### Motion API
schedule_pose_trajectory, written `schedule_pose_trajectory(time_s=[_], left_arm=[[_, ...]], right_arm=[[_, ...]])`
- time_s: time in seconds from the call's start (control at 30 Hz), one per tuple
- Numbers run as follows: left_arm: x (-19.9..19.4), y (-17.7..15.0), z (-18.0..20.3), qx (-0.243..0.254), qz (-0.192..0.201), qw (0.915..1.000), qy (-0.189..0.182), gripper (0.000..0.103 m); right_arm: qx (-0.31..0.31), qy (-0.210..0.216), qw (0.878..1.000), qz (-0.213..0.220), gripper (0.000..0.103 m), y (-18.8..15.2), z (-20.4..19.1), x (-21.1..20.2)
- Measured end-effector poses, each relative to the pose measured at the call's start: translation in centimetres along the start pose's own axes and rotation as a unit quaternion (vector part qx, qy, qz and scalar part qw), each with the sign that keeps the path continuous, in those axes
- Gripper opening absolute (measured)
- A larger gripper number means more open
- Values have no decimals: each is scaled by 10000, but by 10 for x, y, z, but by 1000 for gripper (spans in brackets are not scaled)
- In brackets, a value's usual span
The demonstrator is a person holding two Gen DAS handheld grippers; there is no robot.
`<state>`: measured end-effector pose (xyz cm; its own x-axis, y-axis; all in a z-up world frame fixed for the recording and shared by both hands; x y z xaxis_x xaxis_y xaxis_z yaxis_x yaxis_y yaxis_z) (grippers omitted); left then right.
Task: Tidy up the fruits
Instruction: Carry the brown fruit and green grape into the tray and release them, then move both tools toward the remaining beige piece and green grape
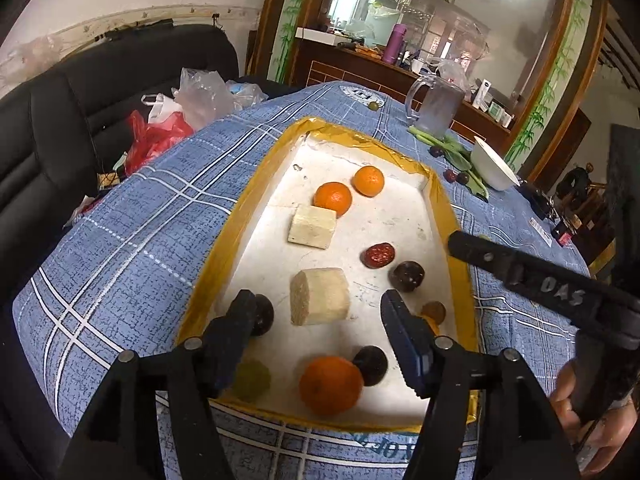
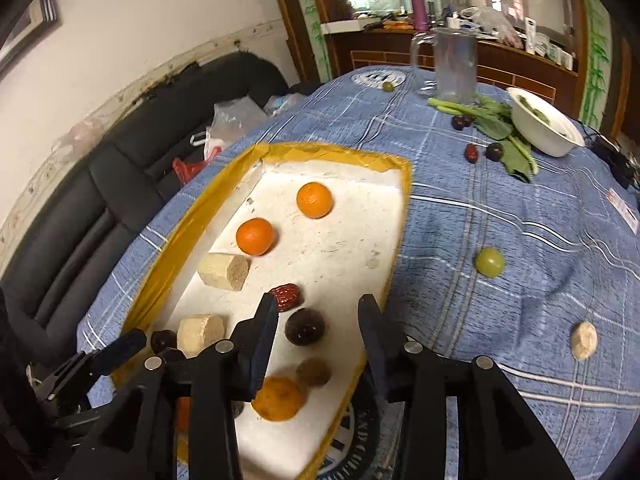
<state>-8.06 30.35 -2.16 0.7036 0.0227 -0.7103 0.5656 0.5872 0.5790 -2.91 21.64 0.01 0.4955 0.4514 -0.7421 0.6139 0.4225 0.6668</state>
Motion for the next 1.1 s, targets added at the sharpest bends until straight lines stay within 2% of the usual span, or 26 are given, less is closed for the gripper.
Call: schedule_pose_trajectory(time_s=[0.07, 0.13, 0.3, 0.43, 0.57, 0.83, 0.97, 1.1], left_arm=[[-6, -1, 6, 137, 105, 9998, 46, 70], [-14, -3, 15, 292, 250, 9992, 108, 74], [-33, -11, 42, 836, 631, 9942, 259, 79], [-48, -22, 69, 1215, 837, 9889, 192, 82], [-60, -36, 95, 1496, 874, 9849, 50, 83], [-79, -55, 130, 1917, 952, 9768, -12, 87], [-79, -61, 137, 1976, 914, 9760, -8, 87], [-72, -62, 134, 1831, 717, 9805, -37, 87]], right_arm=[[154, 1, 9998, 123, 49, -6, 7, -17], [284, -52, 9993, 228, 57, -15, 14, -33], [365, -447, 9978, 312, 58, -52, 33, -68], [618, -776, 9945, 344, 61, -84, 50, -93], [1041, -779, 9903, 488, 64, -105, 64, -112], [1177, -1042, 9859, 578, 66, -125, 83, -138], [1192, -1075, 9852, 593, 68, -133, 89, -144], [1261, -1094, 9846, 523, 68, -142, 97, -144]])
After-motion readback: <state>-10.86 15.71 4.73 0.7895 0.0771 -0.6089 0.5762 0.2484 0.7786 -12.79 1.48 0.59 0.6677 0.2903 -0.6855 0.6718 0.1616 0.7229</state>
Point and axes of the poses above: each gripper's, at about its wrist camera, not at the fingertips, and x roughly the way its jaws point, z to its right, y to its top, the point moved 10 cm from there along x, roughly the way its jaws point, and after that the axes turned 15 degrees about -x, right-handed, at the moved point
